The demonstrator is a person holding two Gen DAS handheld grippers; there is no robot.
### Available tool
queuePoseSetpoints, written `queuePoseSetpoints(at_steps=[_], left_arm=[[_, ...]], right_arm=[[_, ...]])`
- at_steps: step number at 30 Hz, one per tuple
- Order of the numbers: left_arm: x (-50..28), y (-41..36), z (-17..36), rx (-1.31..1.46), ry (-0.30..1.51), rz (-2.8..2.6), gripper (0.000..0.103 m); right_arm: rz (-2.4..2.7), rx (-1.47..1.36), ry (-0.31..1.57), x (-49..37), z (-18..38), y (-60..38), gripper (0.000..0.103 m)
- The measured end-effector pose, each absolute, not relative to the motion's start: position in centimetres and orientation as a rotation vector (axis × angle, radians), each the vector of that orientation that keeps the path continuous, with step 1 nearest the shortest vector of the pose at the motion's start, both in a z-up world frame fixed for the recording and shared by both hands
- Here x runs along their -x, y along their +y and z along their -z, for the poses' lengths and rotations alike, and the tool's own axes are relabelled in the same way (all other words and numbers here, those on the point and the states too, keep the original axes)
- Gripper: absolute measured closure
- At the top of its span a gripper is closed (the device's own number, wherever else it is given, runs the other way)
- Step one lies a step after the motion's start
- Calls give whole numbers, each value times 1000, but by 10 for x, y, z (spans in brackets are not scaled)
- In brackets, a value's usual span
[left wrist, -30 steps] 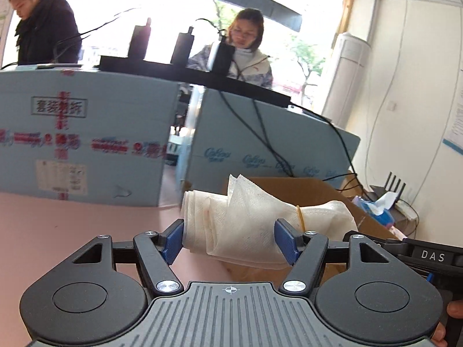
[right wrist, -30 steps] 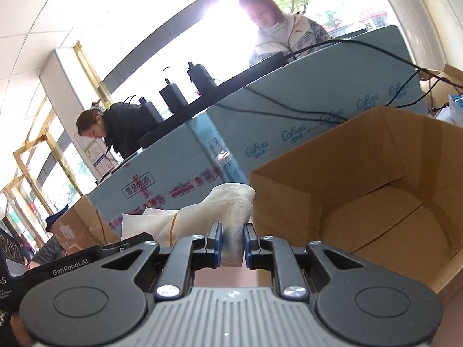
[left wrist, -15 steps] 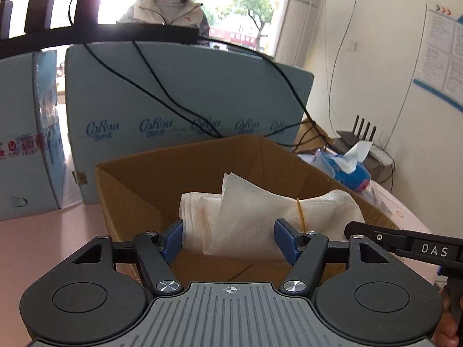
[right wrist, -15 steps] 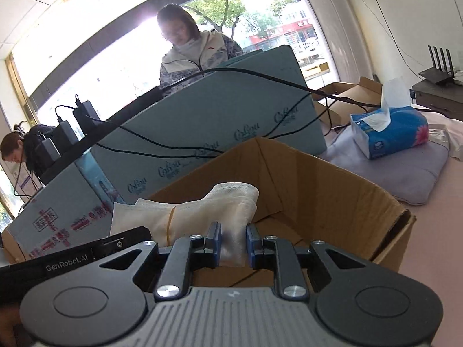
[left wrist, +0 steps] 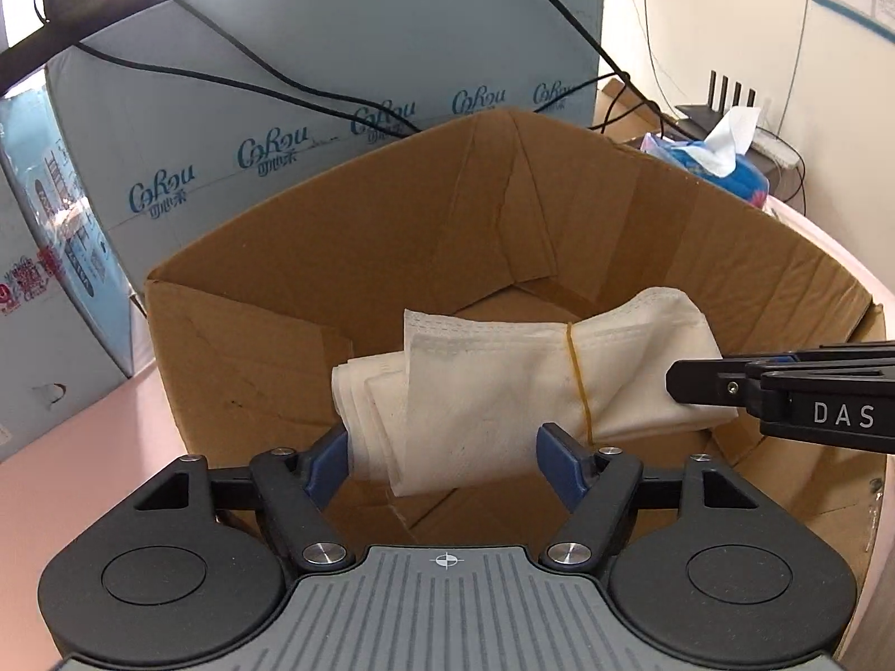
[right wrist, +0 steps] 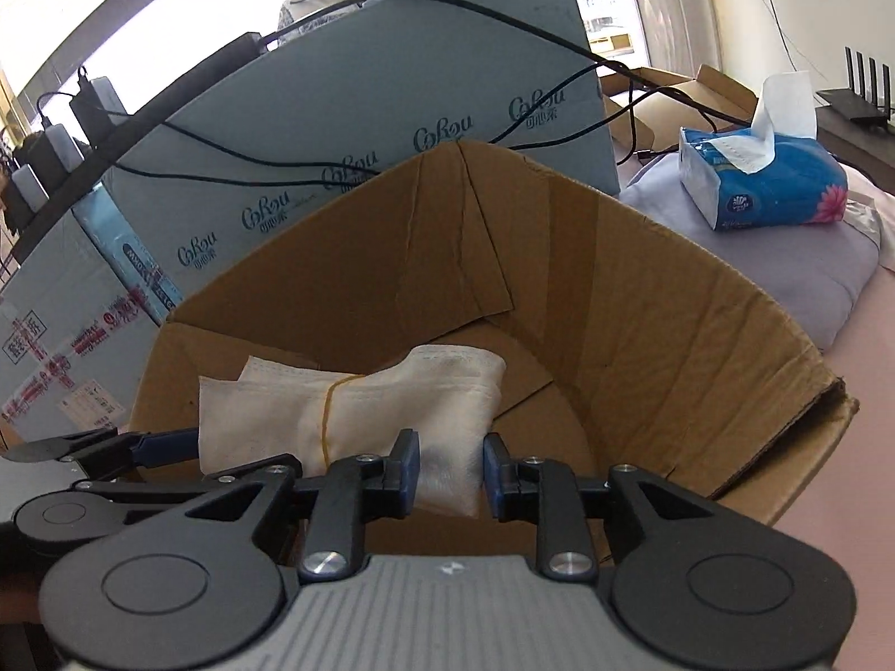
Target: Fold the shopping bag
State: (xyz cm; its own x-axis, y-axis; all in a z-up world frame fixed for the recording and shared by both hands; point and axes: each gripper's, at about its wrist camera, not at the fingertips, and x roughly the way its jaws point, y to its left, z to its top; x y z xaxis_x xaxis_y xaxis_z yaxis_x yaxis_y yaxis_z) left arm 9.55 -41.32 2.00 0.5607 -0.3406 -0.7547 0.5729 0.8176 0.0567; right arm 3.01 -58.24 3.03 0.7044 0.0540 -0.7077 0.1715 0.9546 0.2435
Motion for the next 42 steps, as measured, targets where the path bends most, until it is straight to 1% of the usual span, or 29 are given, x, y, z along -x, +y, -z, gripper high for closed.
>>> queuePoseSetpoints(at_steps=[5,7,9,12,13,15,20,25,26,30,33,37,42], left_arm=[[-90,-417,-21,-365,787,553,24],[-88,-418,-21,-382,776,553,22],[-86,-419,-22,-395,766,550,20],[-84,-419,-24,-406,748,543,16],[-83,-418,-25,-407,741,541,16],[-81,-415,-29,-402,725,538,16],[-70,-396,-45,-362,651,511,10],[-58,-364,-68,-292,568,466,9],[-55,-356,-73,-273,551,450,8],[-45,-325,-89,-233,481,390,5],[-40,-301,-96,-199,455,351,5],[-33,-251,-103,-156,428,299,2],[-25,-186,-100,-107,410,240,0]], right_arm=[[95,-240,841,-36,-30,-573,69],[111,-209,859,-37,-30,-569,64],[133,-169,870,-38,-30,-565,56],[159,-129,879,-38,-32,-560,51],[170,-119,880,-38,-34,-559,50],[192,-98,881,-36,-36,-556,44],[205,-55,849,-29,-49,-544,37],[157,-48,777,-19,-69,-526,35],[149,-50,769,-18,-71,-524,33],[101,-32,718,-15,-87,-501,31],[60,-19,685,-14,-97,-478,27],[20,0,657,-14,-105,-441,25],[1,-3,655,-12,-102,-391,22]])
